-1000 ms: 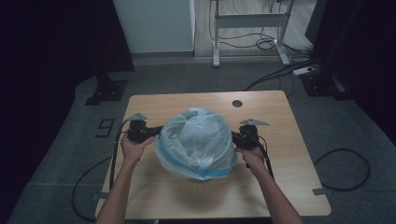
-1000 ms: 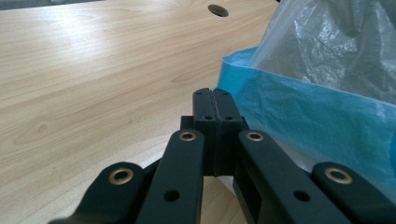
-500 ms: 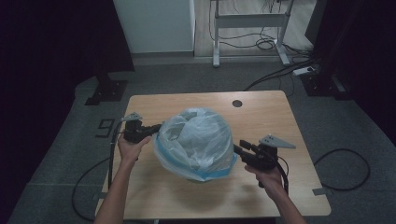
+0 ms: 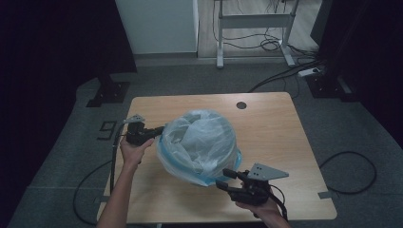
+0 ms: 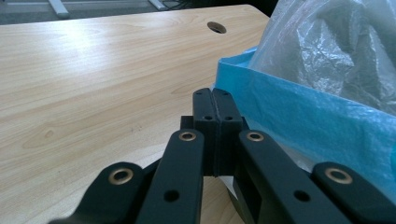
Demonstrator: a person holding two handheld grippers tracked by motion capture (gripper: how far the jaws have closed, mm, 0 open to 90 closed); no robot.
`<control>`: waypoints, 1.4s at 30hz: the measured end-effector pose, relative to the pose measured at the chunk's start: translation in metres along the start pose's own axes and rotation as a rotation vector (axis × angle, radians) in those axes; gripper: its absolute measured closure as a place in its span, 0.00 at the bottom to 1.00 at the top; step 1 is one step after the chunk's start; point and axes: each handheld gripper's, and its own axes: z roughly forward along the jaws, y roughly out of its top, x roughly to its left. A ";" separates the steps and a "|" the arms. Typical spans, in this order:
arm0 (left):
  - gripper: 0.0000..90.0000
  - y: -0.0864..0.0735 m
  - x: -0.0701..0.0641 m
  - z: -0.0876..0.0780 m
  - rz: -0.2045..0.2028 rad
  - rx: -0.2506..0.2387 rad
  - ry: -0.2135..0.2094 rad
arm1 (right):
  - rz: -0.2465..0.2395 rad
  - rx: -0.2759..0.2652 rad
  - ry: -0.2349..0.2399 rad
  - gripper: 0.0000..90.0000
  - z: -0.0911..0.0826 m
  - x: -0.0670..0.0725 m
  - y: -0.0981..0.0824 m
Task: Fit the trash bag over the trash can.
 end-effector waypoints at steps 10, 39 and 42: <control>1.00 0.000 0.001 -0.001 -0.003 -0.002 0.001 | -0.085 0.080 0.020 0.59 0.030 0.017 0.006; 0.30 0.001 0.005 -0.053 0.069 -0.088 0.038 | 0.008 0.059 0.008 0.55 0.043 0.002 -0.041; 0.29 0.004 -0.005 -0.060 0.112 -0.089 0.015 | 0.022 0.018 -0.013 0.49 0.028 -0.003 -0.037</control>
